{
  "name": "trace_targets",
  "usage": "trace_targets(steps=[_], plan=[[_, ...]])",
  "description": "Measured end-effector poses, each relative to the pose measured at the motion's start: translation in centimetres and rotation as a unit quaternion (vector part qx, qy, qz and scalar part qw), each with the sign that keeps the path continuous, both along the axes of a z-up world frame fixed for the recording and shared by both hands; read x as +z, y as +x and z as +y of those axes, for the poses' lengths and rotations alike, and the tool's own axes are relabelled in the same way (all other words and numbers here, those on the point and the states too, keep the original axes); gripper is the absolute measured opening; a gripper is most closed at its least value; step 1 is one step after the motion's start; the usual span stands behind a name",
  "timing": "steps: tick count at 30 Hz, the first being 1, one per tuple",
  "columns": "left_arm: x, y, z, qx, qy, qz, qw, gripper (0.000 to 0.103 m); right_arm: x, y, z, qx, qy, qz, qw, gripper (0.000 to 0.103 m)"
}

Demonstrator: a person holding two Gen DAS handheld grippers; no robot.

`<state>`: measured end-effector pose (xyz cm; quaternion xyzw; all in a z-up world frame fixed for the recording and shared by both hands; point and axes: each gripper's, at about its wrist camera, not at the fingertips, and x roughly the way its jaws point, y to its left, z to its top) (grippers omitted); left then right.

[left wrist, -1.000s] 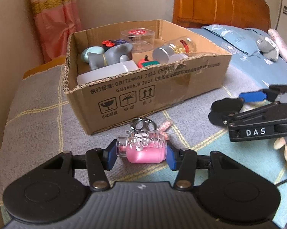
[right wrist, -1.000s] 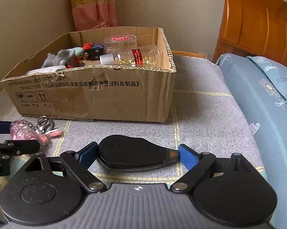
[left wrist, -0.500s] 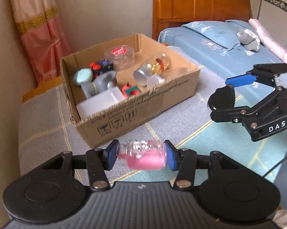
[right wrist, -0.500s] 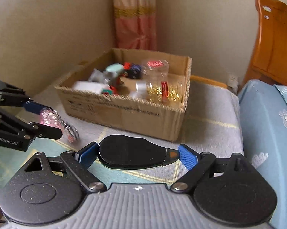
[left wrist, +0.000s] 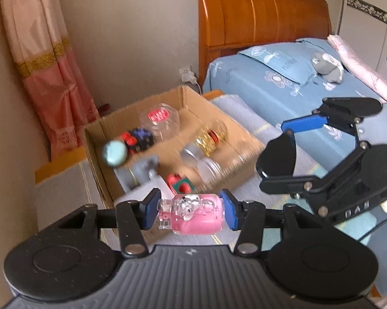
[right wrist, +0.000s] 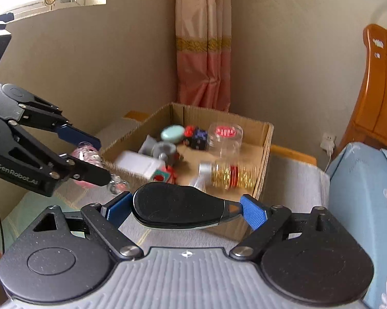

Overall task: Organize rigid objects
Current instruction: 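Carry pink keychain into cardboard box and open left tool while right tool releases paddle there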

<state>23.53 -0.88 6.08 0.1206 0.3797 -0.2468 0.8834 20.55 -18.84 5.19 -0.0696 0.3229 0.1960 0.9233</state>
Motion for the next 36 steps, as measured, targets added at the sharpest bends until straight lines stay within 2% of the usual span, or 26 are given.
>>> trace_targets(steps=[11,17,24,26,27,28,33,36], plan=[[0.8,7.0,0.3,0.038,0.001,-0.011,0.9992,0.049,0.9,7.4,1.2,0.008,-0.020,0.001,1.000,0.093],[-0.8,10.3,0.3,0.046,0.003,-0.003,0.9989,0.050,0.1,11.3,1.3,-0.002,-0.022,0.014,1.000,0.093],[-3.7,12.3,1.3,0.070,0.008,0.017,0.9974,0.050,-1.2,14.3,1.4,-0.008,-0.030,0.025,0.999,0.093],[-4.1,12.4,1.7,0.076,0.009,0.013,0.9970,0.063,-1.6,14.9,1.5,-0.007,-0.035,0.027,0.999,0.093],[-4.2,12.5,2.0,0.081,0.008,0.015,0.9966,0.086,-1.7,15.2,1.6,-0.007,-0.036,0.028,0.999,0.093],[-4.2,12.4,2.2,0.088,0.006,0.015,0.9960,0.099,-1.8,15.5,1.7,-0.007,-0.038,0.031,0.999,0.093],[-4.1,11.3,3.6,0.100,-0.005,0.004,0.9950,0.100,-2.7,17.1,2.1,-0.004,-0.041,0.049,0.998,0.093],[-4.2,10.4,4.2,0.108,0.001,-0.002,0.9941,0.100,-3.5,17.9,2.6,-0.003,-0.039,0.064,0.997,0.093]])
